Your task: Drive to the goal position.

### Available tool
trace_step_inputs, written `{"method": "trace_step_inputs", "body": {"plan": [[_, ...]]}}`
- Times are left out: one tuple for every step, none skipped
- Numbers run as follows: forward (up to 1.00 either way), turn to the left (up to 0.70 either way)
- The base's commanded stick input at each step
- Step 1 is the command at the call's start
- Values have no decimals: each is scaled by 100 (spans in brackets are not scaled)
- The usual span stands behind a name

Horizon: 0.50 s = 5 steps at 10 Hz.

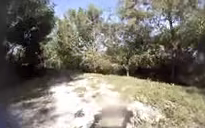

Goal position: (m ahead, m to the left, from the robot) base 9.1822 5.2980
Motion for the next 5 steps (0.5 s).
{"method": "trace_step_inputs", "body": {"plan": [[70,0],[70,27],[70,27],[70,27],[70,27]]}}
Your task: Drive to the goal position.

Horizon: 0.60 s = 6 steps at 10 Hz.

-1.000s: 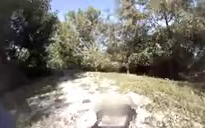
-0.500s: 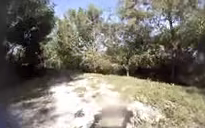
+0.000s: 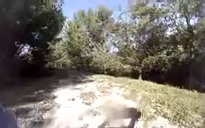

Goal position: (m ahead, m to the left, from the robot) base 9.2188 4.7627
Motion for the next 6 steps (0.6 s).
{"method": "trace_step_inputs", "body": {"plan": [[70,27],[70,27],[70,27],[70,27],[70,27],[70,27]]}}
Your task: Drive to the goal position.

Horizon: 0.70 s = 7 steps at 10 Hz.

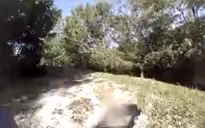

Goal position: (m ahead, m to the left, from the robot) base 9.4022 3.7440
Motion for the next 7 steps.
{"method": "trace_step_inputs", "body": {"plan": [[70,27],[70,27],[70,27],[70,27],[70,27],[70,27],[70,27]]}}
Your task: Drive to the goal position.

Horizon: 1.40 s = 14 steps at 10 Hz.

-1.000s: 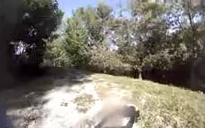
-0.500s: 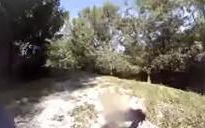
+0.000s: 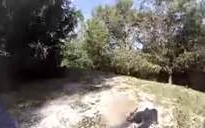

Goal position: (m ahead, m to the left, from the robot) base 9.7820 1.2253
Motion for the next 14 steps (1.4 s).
{"method": "trace_step_inputs", "body": {"plan": [[70,27],[70,27],[70,27],[70,18],[70,0],[70,4],[70,24],[70,11],[70,0],[70,0],[70,0],[70,0],[70,0],[70,0]]}}
